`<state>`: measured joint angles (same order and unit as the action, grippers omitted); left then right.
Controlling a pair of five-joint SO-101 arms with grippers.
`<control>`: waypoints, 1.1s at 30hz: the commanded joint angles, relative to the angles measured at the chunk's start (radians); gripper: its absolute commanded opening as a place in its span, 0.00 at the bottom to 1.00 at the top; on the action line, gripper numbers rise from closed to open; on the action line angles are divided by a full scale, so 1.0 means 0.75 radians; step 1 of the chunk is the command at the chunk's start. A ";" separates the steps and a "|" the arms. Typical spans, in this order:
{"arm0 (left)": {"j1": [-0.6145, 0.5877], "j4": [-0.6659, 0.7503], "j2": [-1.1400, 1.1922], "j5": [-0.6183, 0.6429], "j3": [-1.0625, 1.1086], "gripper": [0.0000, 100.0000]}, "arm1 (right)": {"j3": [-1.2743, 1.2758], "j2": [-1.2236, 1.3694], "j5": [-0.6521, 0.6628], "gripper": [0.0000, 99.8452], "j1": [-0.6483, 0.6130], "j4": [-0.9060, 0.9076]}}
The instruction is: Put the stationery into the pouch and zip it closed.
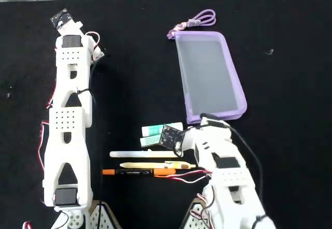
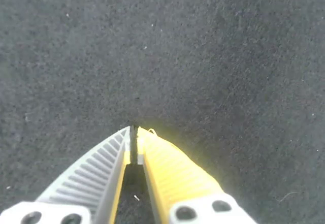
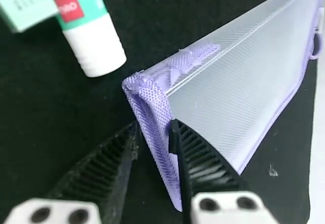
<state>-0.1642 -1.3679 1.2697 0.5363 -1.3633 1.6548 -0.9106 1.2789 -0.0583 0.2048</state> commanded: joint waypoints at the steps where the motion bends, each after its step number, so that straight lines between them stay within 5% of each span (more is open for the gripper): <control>1: -0.062 0.029 0.004 -0.016 -0.024 0.03 | -0.159 0.263 -0.033 0.10 0.004 -0.076; 11: -0.060 0.037 0.004 -0.016 -0.024 0.03 | -0.142 0.517 -0.031 0.10 0.061 -0.561; 23: -0.060 0.037 0.004 -0.016 -0.024 0.03 | -0.230 0.553 -0.029 0.10 0.059 -0.571; 33: -0.060 0.037 0.004 -0.016 -0.024 0.03 | -0.498 1.024 -0.031 0.01 0.076 -0.663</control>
<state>-0.1642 -1.3663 1.2697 0.5363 -1.3633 1.3295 -0.2171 1.2774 -0.0276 -0.2309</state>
